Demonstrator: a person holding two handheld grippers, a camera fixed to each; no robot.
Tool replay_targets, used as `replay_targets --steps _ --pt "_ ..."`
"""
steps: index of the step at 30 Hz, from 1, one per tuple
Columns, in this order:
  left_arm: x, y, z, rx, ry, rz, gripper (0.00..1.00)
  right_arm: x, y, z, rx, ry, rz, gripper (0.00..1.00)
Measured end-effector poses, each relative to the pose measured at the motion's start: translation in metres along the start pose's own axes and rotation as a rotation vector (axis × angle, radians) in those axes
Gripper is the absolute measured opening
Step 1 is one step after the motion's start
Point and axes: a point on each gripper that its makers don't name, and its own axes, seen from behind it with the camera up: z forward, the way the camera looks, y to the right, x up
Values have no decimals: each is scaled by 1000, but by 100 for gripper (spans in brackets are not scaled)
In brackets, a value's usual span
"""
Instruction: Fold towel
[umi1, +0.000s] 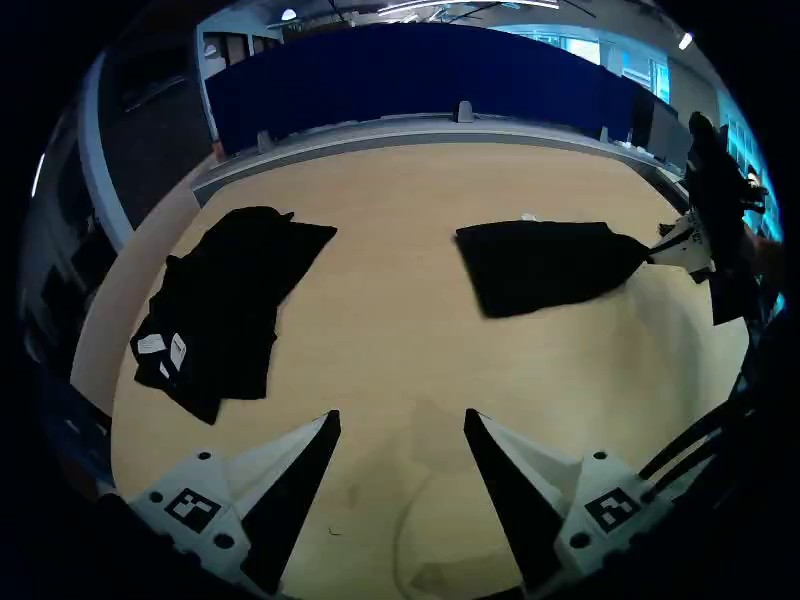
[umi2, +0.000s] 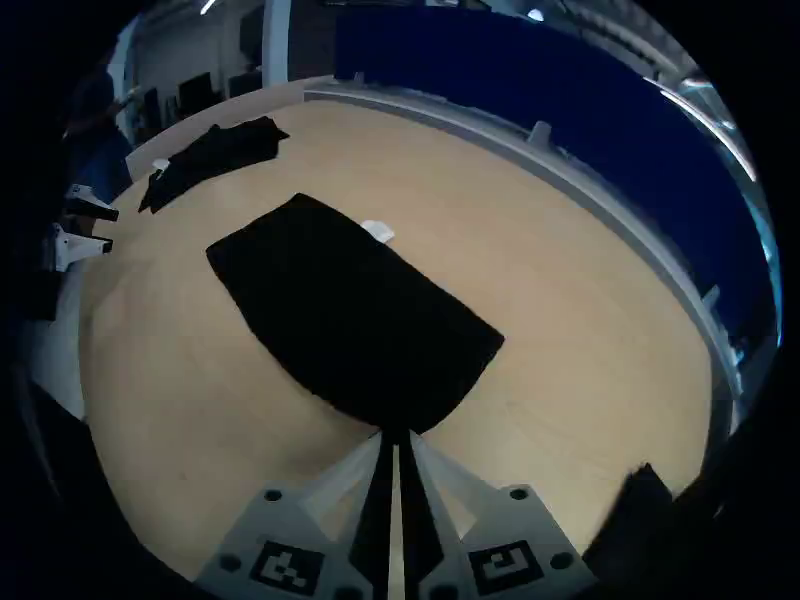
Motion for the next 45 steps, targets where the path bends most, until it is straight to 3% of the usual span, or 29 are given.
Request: replay_targets --steps 9,18,30,39,45 --pt "3 -5 -3 9 15 19 92 42 -2 -21 -15 55 -77 4" --pt "5 -7 -9 5 35 -6 92 84 -8 -35 -23 117 -134 4" --pt "8 -11 -11 10 48 -10 92 106 -14 -33 -18 124 -179 3" --pt "7 -15 -16 21 61 -16 92 142 -51 -14 33 143 -244 3" --pt "1 -17 -19 24 62 -48 92 157 -99 18 99 132 -291 3"
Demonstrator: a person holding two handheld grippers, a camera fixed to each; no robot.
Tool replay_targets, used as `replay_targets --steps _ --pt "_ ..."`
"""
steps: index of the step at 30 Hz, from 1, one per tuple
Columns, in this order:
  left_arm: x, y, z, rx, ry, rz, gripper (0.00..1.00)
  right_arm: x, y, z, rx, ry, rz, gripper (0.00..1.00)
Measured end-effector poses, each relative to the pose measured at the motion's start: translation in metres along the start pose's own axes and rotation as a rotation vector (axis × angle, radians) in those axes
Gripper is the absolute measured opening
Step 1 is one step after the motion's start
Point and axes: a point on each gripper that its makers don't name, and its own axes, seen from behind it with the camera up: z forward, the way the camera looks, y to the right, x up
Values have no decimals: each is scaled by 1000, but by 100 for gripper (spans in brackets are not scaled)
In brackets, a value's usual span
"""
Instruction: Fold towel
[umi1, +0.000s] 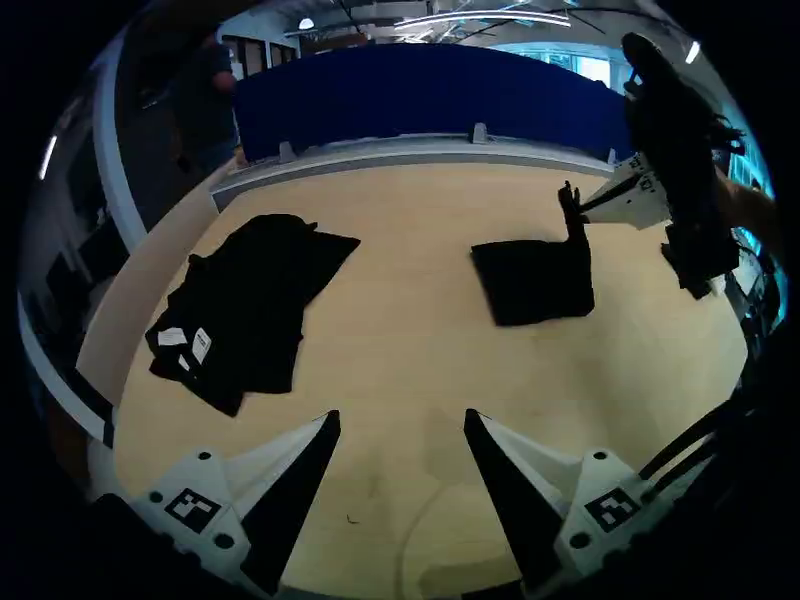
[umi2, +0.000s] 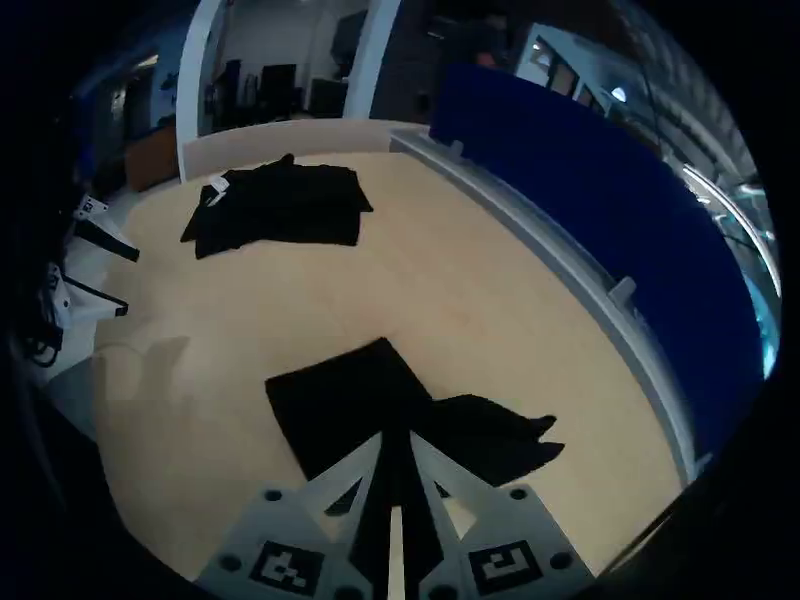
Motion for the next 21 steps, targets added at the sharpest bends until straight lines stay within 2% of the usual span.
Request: replay_targets --steps 7,12,17,21 --pt "-4 -2 -6 16 8 -22 92 3 -54 52 92 -26 -17 3" --pt "-6 -1 -8 19 8 -36 92 -10 -80 77 136 -63 1 3" --pt "-7 0 -7 17 8 -34 92 -17 -83 81 141 -76 35 4" --pt "-8 1 -6 15 6 -31 92 -16 -81 79 138 -70 55 10"
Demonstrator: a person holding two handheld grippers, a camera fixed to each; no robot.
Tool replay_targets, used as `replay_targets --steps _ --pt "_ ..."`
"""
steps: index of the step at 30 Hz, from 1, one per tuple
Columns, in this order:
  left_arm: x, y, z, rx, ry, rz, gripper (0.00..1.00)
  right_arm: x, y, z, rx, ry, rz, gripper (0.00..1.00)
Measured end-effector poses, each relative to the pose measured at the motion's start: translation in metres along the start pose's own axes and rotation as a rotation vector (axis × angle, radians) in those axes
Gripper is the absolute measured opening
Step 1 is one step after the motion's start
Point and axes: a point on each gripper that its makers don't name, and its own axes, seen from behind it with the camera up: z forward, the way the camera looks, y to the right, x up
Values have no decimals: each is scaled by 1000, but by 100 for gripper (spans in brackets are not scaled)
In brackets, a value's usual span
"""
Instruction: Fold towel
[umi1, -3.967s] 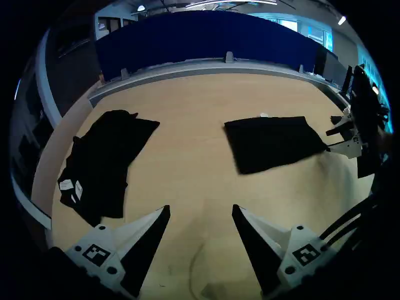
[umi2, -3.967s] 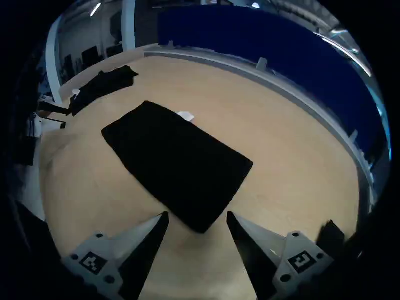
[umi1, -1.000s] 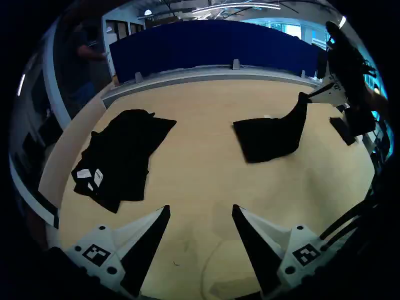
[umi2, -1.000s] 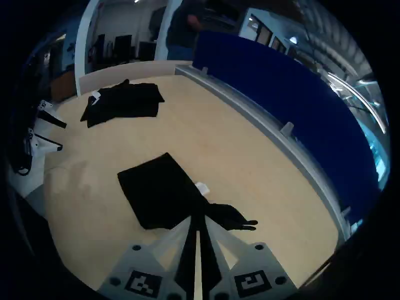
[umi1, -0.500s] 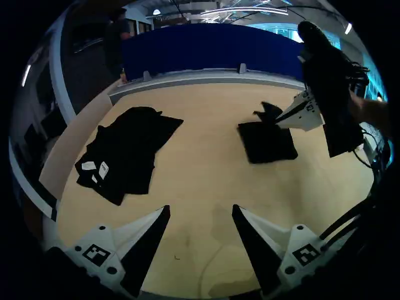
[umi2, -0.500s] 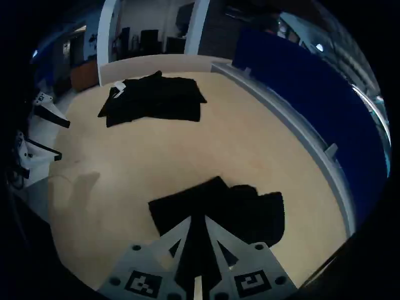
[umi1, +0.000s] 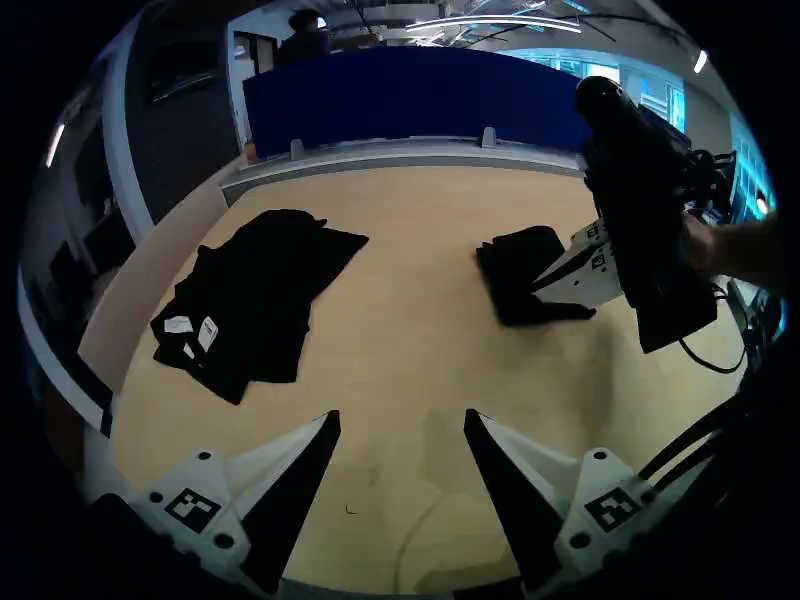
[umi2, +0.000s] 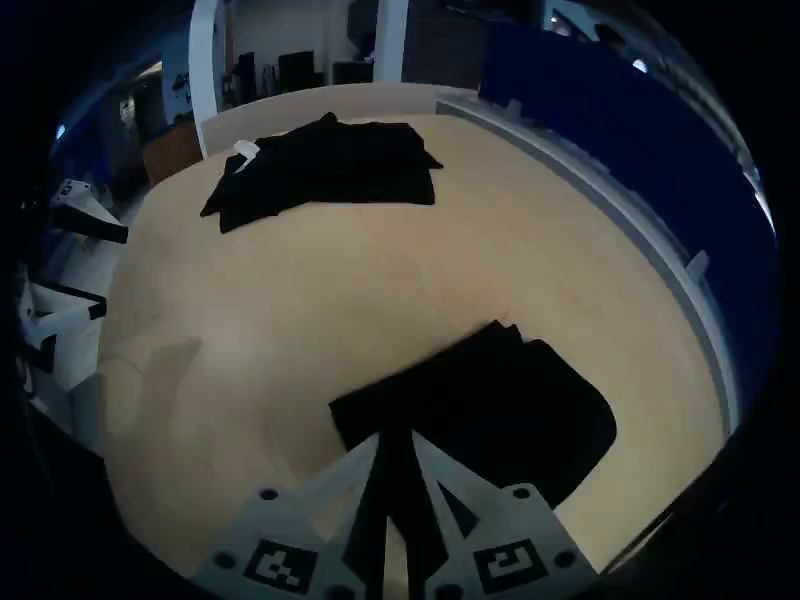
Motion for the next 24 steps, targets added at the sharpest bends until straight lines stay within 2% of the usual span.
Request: replay_targets --steps 3,8,10,15,24 --pt "-1 0 1 0 -2 3 92 2 1 -2 -2 12 17 20" --pt "-3 0 2 1 -6 6 92 4 3 -10 -5 31 52 57" --pt "-3 0 2 2 -7 7 92 3 5 -14 -14 35 65 65" --pt "-1 1 2 0 -6 6 92 -6 12 -23 -40 33 93 66" --pt "2 4 4 -5 -5 17 92 -40 23 -42 -77 2 133 66"
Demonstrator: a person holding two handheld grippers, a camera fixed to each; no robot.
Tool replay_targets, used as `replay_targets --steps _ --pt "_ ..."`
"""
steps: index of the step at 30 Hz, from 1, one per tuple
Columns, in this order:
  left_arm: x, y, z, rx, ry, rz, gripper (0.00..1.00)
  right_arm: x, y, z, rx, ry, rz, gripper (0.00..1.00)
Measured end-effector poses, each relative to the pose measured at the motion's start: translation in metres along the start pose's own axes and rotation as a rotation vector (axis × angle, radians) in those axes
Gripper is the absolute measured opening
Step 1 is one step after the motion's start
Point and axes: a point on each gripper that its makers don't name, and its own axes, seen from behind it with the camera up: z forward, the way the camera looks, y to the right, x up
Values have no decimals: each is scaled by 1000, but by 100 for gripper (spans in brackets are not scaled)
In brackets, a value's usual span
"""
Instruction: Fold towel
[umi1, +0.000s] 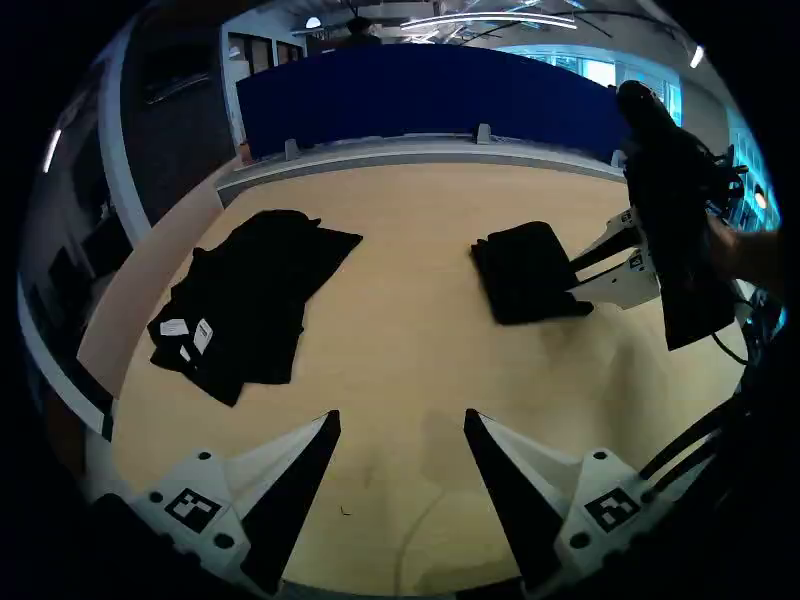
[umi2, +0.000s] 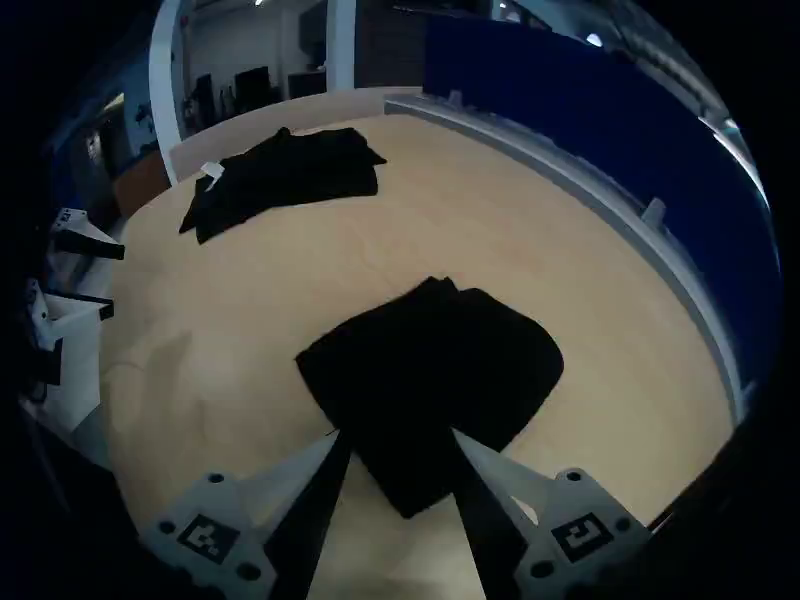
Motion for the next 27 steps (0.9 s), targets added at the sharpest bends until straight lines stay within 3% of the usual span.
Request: replay_targets --steps 9,19,27 --pt "4 3 1 -4 3 7 92 -32 14 -10 -34 -38 31 66" --pt "8 8 2 -7 6 18 92 -48 14 -9 -27 -60 28 66" --pt "8 9 2 -6 6 19 92 -60 11 -6 -9 -79 36 56"
